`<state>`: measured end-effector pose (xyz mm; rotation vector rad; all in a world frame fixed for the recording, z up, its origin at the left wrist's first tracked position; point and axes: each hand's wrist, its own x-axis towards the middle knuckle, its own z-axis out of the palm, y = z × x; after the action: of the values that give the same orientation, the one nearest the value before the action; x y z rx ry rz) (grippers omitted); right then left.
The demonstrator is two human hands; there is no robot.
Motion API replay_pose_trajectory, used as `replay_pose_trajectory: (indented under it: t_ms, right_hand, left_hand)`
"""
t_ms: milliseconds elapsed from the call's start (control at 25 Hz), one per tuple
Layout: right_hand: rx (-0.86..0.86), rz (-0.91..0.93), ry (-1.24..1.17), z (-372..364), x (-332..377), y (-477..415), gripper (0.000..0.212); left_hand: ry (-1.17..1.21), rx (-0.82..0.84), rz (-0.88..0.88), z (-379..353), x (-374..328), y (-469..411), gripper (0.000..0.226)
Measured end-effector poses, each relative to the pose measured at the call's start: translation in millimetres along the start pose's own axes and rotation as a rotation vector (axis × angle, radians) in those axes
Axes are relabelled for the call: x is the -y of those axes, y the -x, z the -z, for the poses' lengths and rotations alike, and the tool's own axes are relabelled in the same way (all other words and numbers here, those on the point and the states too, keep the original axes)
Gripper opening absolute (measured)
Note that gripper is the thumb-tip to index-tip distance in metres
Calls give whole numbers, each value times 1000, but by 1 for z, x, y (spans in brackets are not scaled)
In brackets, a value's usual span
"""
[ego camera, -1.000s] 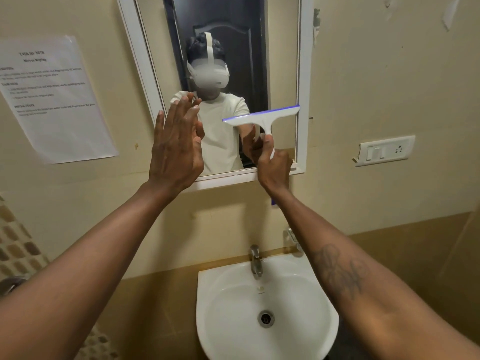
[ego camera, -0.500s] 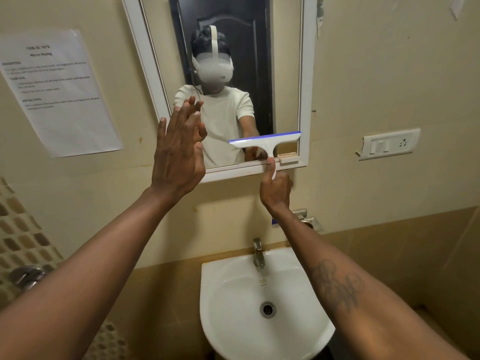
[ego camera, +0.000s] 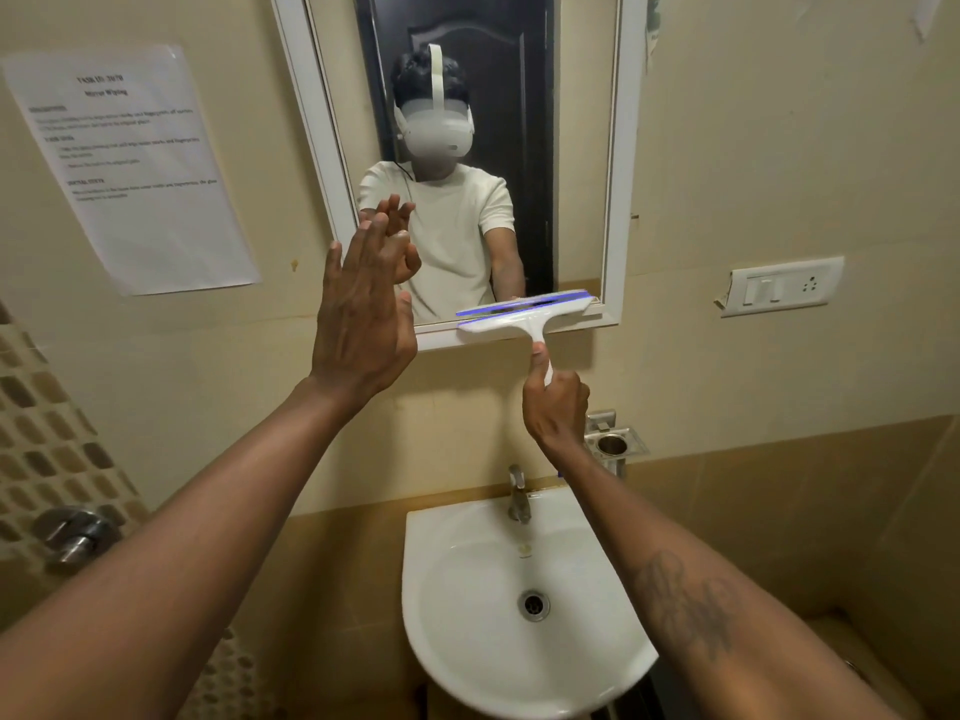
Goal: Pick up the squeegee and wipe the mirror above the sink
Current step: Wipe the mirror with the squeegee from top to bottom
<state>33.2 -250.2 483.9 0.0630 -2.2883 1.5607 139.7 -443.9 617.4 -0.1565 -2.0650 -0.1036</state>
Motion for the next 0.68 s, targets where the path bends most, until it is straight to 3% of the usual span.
replay_pose_trajectory:
  t_ms: [320,560,680]
  right_hand:
    - [74,809,531,-16,60,-6,68]
    - [-30,1024,649,-27,104,-35,69]
    - [16,1074,684,-38,114,-46,74]
  left_hand:
    - [-89,-15,41,19,25,0,70]
    - [-171,-10,77,27,48,4,71]
    - [-187,-4,96,26,55,4,71]
